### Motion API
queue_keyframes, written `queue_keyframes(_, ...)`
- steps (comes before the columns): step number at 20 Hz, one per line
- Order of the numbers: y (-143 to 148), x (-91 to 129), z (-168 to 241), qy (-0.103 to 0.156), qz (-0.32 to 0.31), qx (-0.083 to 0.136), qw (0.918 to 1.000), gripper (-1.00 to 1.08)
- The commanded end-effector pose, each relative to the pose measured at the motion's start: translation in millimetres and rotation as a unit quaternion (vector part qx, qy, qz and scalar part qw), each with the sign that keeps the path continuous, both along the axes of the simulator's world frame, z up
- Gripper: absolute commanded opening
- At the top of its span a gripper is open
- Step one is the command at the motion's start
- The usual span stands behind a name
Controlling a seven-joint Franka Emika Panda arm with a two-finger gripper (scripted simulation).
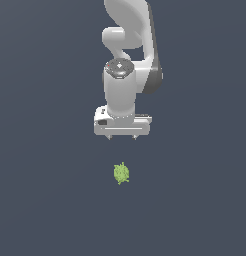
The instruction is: Pick up the object and move it to a goal position.
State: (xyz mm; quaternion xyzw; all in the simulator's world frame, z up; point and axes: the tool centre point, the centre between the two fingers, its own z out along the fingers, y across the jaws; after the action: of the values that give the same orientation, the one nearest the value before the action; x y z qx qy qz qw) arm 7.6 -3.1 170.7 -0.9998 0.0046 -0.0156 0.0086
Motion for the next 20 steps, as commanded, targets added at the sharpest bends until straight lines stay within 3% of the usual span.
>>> queue_keyframes(1,0.0,0.0,0.0,0.000,0.000,0.000,1.0000,1.00)
queue_keyframes(10,7.3,0.5,5.4,-0.005,0.017,-0.015,0.9997,1.00)
queue_keyframes(20,6.7,10.0,-0.4,-0.003,0.029,-0.015,0.9995,1.00)
